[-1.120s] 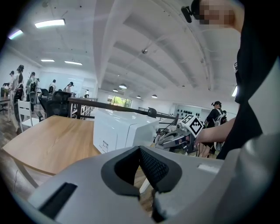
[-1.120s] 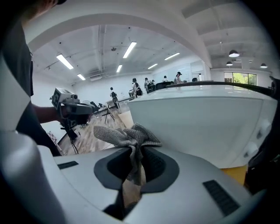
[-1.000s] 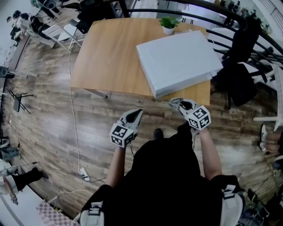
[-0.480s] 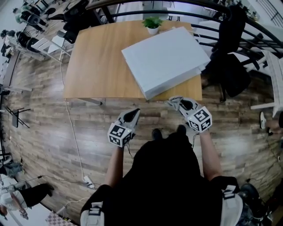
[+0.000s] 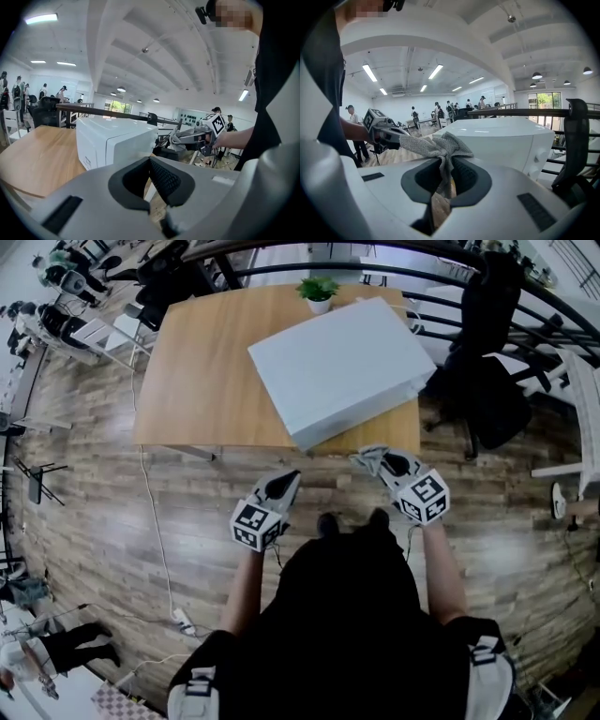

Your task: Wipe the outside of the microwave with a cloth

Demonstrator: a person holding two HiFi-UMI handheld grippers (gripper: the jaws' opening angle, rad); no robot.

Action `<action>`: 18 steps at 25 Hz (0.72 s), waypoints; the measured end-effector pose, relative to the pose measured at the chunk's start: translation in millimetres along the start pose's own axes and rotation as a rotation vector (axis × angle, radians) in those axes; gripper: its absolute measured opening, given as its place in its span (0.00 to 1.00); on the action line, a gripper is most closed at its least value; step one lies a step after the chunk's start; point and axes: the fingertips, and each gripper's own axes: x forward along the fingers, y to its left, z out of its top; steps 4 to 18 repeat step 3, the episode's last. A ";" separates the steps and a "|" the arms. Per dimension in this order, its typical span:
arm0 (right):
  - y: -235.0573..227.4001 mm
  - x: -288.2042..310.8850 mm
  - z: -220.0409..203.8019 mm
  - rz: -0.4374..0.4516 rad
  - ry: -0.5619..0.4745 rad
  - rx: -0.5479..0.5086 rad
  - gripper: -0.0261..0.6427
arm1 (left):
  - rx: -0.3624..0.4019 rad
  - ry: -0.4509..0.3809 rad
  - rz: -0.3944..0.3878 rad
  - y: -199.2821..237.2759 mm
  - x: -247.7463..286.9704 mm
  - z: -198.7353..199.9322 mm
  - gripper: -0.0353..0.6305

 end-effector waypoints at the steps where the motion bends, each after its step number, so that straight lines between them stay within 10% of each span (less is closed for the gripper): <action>1: -0.3 -3.0 -3.0 0.007 0.004 -0.010 0.09 | -0.007 -0.001 0.003 -4.6 2.9 -0.1 0.05; 18: -2.0 -9.3 -8.4 0.018 0.015 -0.029 0.09 | -0.016 0.000 0.006 -14.9 9.6 -0.2 0.05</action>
